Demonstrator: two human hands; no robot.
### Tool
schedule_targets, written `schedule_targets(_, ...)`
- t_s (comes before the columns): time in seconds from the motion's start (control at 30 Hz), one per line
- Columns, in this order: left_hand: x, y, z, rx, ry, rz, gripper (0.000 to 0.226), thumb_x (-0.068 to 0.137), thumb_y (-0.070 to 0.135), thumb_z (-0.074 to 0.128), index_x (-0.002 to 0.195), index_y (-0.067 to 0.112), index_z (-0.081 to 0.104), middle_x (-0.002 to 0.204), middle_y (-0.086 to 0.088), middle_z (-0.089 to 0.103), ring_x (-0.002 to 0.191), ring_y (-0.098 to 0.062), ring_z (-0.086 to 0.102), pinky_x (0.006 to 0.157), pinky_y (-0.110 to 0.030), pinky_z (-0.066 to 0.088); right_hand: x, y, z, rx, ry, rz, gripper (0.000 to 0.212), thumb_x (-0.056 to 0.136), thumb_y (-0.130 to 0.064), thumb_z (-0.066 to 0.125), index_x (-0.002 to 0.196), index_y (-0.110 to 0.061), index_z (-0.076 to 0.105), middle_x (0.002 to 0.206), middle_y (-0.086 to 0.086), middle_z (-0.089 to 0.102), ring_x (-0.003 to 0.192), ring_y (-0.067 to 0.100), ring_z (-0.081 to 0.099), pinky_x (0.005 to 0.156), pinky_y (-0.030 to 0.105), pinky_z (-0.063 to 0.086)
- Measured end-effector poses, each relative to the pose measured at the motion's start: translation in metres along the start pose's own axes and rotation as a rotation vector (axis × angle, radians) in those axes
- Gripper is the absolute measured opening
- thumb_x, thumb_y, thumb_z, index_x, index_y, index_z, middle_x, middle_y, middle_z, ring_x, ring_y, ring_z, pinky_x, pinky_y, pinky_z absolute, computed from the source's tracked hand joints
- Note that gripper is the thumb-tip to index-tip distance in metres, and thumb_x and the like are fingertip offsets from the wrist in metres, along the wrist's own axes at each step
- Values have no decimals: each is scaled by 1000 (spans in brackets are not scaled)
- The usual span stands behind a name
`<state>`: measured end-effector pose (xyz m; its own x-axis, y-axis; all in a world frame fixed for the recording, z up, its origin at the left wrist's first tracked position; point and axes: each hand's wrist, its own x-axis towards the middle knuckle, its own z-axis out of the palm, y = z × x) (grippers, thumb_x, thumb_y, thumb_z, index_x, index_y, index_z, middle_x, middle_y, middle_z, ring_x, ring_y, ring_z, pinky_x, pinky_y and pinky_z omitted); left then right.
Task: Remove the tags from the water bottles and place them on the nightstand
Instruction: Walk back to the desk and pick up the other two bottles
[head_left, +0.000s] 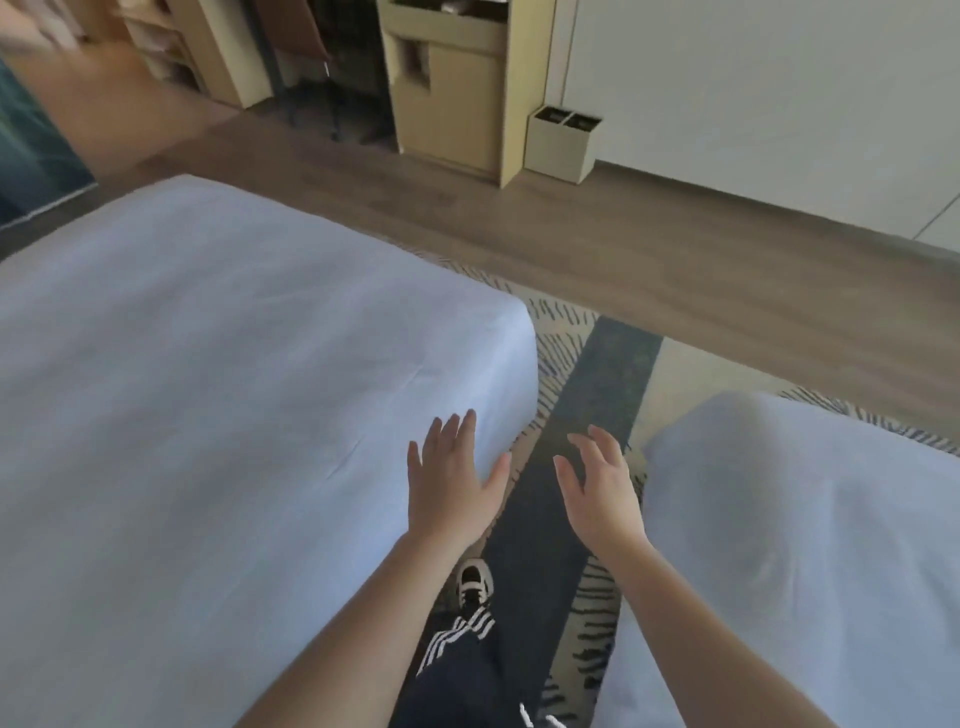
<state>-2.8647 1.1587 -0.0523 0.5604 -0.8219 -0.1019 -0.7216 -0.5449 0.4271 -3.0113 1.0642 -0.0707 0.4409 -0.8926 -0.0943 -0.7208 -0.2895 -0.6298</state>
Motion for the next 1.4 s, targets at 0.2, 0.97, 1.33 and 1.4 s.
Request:
schedule_targets(0.2,112,33,25,10,-49,74,73,92,64,30,153,26,17,162,1,18,150,-22,10,121,-49,7,93,28,-13,2,70,103,45,97,-41,44,138,-23,44,154,-2,27,140,21,28,109,38,35)
schedule_targets(0.97,567,163,67,-6,4,46,69,96,55,37,153,19,22,160,-5,25,149,-23,13,120,-51,10,575,82,-87,-58,51,7,46,98,-36,43,139,-16,43,148,5,36,135,24,33,107,40,36)
schedule_targets(1.33,779,224,60,47,117,-206,68,96,57,31,152,20,22,157,-2,30,147,-22,20,118,-50,16,840,71,-130,-92,-81,-248,44,98,-35,43,138,-18,44,143,0,41,130,21,34,103,38,37)
schedule_targets(1.4,806,221,57,70,119,-237,68,96,58,31,152,19,23,157,-2,31,146,-22,22,117,-50,19,875,62,-124,-86,-115,-273,45,98,-35,42,139,-18,43,145,1,40,133,22,33,106,40,36)
